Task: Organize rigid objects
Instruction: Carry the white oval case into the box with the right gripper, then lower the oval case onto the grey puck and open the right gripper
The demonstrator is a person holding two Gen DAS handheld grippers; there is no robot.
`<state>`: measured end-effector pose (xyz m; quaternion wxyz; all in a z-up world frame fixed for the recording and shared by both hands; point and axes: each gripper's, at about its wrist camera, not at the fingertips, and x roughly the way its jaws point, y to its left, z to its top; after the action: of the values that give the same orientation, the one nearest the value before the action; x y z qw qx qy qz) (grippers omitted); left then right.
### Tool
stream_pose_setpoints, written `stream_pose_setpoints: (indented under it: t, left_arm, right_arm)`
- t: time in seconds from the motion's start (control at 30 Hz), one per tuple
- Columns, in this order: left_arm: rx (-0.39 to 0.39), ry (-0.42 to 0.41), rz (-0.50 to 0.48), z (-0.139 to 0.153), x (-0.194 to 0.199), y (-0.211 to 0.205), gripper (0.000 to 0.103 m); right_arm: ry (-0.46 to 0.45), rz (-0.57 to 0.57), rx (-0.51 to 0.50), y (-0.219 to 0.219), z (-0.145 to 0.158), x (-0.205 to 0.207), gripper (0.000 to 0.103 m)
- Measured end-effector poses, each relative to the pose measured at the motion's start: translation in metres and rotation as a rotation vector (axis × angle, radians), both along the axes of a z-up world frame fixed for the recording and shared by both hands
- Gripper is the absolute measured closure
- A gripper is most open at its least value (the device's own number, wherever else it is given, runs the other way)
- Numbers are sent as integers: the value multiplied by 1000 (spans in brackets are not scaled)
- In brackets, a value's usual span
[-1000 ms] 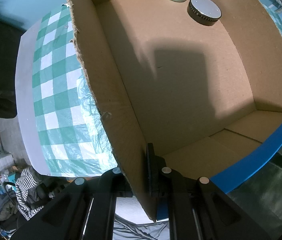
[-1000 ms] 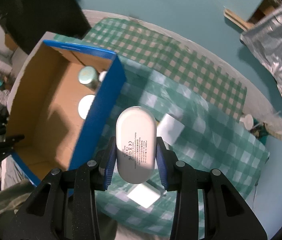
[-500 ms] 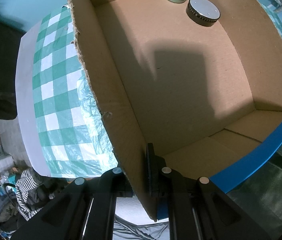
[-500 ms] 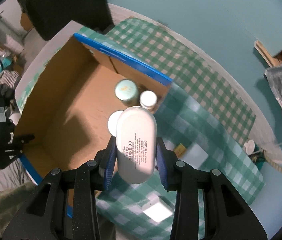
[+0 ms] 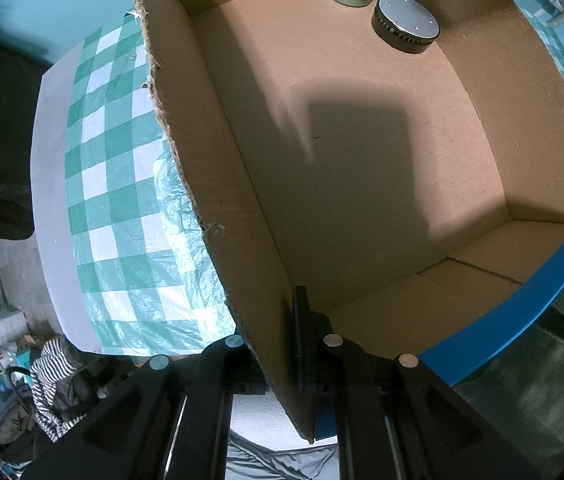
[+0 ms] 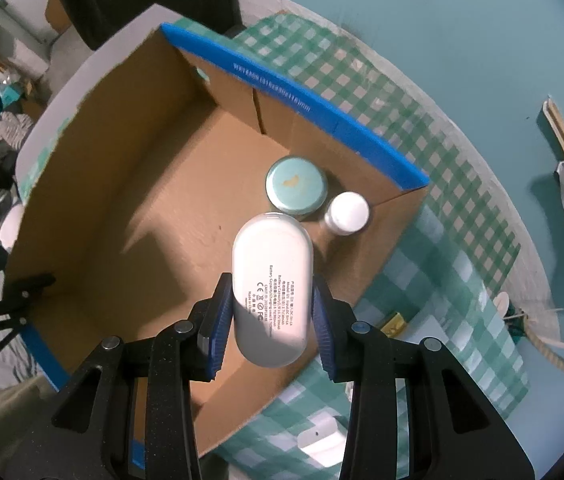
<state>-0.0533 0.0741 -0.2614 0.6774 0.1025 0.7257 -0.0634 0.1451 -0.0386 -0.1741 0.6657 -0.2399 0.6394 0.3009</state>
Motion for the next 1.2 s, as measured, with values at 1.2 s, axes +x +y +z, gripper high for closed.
stream_pose_setpoints:
  t: [1.2]
  left_arm:
    - [4,7,-3,0,0,-3,94]
  right_arm:
    - [-55,-51,60,-35,40,-2,52]
